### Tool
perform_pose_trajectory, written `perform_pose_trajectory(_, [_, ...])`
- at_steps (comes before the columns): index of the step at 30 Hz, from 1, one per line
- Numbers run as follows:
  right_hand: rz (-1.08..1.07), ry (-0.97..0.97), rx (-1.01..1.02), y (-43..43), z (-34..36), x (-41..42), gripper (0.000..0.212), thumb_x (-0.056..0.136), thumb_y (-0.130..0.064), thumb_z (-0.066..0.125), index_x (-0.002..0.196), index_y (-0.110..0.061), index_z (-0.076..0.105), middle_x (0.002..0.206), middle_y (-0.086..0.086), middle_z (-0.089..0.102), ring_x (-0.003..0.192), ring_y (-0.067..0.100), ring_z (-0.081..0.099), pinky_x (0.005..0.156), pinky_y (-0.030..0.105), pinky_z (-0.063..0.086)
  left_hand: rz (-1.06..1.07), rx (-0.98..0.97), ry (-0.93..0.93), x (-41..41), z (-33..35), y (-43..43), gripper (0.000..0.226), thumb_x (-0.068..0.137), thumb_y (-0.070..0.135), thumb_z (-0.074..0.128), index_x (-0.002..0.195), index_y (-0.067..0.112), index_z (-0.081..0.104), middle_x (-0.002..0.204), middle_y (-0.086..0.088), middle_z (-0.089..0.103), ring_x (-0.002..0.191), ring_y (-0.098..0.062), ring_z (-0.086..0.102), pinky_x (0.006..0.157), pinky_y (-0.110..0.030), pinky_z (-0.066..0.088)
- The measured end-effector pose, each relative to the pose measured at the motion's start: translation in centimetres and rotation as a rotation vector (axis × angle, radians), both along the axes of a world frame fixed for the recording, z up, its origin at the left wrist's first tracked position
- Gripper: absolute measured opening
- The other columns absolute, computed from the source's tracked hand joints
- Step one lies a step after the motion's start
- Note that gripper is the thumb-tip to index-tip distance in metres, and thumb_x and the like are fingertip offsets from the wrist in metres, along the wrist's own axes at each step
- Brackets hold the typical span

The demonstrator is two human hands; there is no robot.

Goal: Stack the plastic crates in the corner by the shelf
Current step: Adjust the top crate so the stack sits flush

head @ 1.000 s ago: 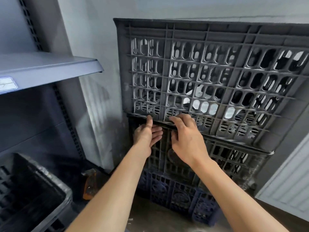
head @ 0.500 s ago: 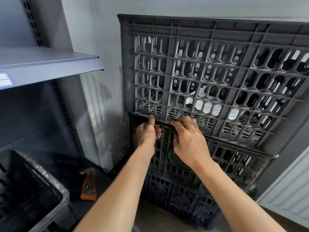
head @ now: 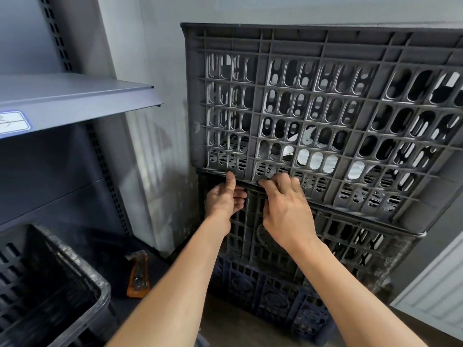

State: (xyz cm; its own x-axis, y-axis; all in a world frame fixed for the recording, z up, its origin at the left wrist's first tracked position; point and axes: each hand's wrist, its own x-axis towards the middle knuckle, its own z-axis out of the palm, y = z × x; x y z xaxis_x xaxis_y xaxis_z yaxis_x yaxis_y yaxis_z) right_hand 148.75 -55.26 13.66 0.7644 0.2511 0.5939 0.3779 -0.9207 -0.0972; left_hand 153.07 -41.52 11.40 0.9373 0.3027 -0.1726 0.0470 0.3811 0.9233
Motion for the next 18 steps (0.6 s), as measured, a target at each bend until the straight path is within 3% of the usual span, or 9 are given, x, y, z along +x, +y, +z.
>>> perform_pose_trajectory(10, [-0.021, 0.018, -0.007, 0.12, 0.04, 0.0, 0.058, 0.07, 0.0, 0.064, 0.127, -0.007, 0.06, 0.107, 0.009, 0.05, 0.099, 0.029, 0.045, 0.089, 0.04, 0.047, 0.108, -0.04, -0.098, 0.33, -0.66, -0.73, 0.032, 0.09, 0.044, 0.066, 0.075, 0.016, 0.064, 0.057, 0.002, 0.068, 0.052, -0.013, 0.054, 0.053, -0.025, 0.042])
perform_pose_trajectory(18, [-0.031, 0.033, -0.019, 0.47, 0.1, 0.37, 0.054, 0.072, -0.004, 0.064, 0.125, -0.009, 0.058, 0.109, 0.008, 0.048, 0.1, 0.027, 0.041, 0.091, 0.038, 0.044, 0.101, -0.033, -0.096, 0.97, -0.85, -0.51, 0.032, 0.09, 0.045, 0.065, 0.077, 0.017, 0.064, 0.058, 0.002, 0.068, 0.053, -0.013, 0.053, 0.055, -0.026, 0.042])
